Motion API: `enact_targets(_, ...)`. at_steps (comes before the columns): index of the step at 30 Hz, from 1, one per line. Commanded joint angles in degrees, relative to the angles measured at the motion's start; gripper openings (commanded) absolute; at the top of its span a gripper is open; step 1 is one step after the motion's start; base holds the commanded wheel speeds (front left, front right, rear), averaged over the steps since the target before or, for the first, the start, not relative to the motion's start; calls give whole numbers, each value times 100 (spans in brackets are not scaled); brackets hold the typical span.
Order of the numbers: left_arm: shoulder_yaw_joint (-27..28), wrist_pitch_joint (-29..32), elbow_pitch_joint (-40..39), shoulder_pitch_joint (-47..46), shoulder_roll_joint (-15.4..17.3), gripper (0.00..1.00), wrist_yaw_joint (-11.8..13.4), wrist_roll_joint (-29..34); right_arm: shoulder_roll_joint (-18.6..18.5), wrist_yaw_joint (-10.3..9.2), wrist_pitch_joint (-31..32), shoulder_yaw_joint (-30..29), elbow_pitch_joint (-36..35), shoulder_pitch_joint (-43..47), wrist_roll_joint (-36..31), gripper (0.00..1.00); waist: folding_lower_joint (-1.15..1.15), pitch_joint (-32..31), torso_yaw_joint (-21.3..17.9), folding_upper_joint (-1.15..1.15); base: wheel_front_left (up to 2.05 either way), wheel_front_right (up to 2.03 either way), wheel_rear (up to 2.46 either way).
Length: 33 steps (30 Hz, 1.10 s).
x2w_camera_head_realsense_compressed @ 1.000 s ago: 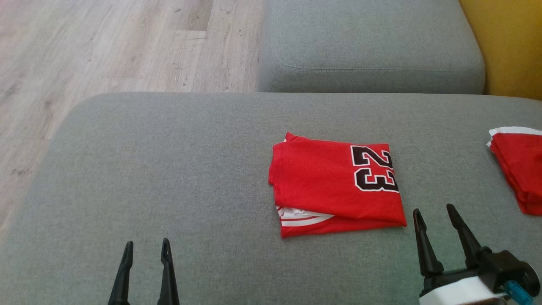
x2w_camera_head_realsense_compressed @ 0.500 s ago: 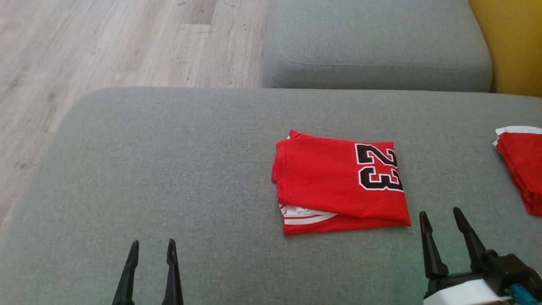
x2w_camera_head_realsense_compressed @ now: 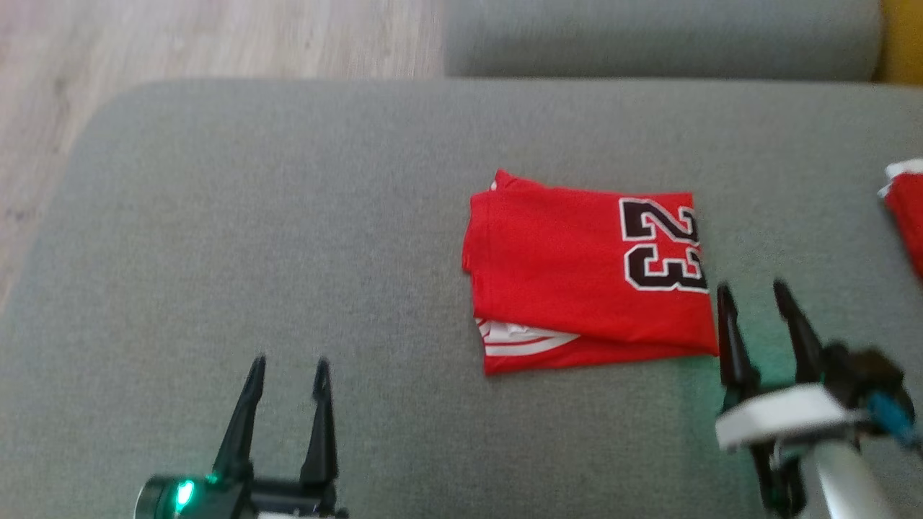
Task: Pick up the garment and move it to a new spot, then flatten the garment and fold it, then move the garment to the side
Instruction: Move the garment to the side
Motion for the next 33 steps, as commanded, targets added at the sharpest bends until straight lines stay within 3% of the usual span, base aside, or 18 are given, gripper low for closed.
enact_targets(1, 74, -29, -219, -358, -36, 100, -38, 75, -88, -4, -18, 82, 186, -555, 180, 100, -1, 364, 47, 0, 0, 0, 0)
enact_targets(12, -204, -29, -183, -793, -36, 100, 16, 75, -236, -4, 1437, 163, 1573, -1810, 656, 100, -1, 793, 230, 0, 0, 0, 0)
enact_targets(13, -227, -29, -166, -811, -36, 100, 23, 66, -224, -4, 1628, 252, 1724, -1844, 710, 84, -1, 800, 246, 0, 0, 0, 0)
enact_targets(14, -251, -29, -150, -826, -36, 100, 31, 58, -222, -4, 1765, 343, 1820, -1867, 775, 24, -1, 806, 261, 0, 0, 0, 0)
enact_targets(15, -271, -29, -139, -838, -36, 100, 41, 50, -224, -4, 1838, 430, 1855, -1885, 855, 0, -1, 809, 270, 0, 0, 0, 0)
enact_targets(18, -277, -29, -152, -861, -36, 100, 110, 21, -344, -4, 1782, 525, 1708, -1916, 1033, 0, -1, 821, 205, 0, 0, 0, 0)
enact_targets(22, -271, -29, -213, -883, -36, 100, 124, 20, -853, -4, 1748, 509, 1333, -1994, 780, 0, -1, 883, -76, 0, 0, 0, 0)
enact_targets(33, -211, -29, -266, -1320, -36, 100, 5, 127, -3240, -4, 2929, 323, -172, -2762, 359, 0, -1, 1495, -935, 0, 0, 0, 0)
